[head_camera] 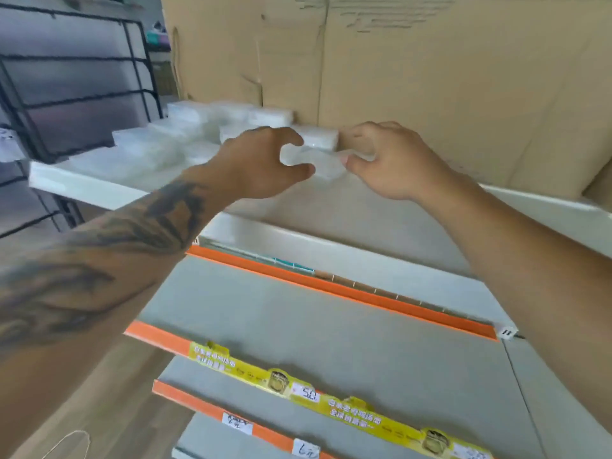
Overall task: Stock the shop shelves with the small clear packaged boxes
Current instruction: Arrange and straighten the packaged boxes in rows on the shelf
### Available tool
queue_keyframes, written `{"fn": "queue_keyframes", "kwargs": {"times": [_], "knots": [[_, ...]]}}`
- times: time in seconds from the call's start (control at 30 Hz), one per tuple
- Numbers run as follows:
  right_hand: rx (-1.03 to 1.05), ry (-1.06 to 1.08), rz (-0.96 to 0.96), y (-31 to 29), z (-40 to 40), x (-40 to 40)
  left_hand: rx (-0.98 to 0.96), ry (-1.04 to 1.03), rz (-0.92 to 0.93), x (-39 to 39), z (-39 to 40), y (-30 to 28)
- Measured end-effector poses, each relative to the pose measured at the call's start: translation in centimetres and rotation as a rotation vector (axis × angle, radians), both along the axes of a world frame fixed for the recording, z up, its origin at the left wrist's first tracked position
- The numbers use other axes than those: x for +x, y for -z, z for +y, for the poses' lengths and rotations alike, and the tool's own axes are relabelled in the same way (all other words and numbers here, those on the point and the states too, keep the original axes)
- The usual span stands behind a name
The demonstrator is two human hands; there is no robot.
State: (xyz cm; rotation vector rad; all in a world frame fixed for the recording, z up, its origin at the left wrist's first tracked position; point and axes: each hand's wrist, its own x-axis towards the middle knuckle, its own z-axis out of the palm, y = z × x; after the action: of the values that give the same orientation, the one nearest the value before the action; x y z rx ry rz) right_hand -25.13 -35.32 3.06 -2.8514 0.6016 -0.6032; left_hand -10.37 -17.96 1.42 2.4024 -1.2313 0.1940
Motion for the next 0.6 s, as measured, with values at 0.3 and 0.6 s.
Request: {"fn": "queue_keyframes", "kwargs": {"times": [0.3, 0.6], "knots": [[0.233, 0.092, 0.203, 2.2, -6.3, 4.5, 0.32, 0.39, -0.251, 7.9, -8.4, -0.1], [0.203, 0.138, 0.056, 3.7, -7.8, 5.0, 0.199, 0.435, -0.258, 9.1, -8.8, 1.0]]}}
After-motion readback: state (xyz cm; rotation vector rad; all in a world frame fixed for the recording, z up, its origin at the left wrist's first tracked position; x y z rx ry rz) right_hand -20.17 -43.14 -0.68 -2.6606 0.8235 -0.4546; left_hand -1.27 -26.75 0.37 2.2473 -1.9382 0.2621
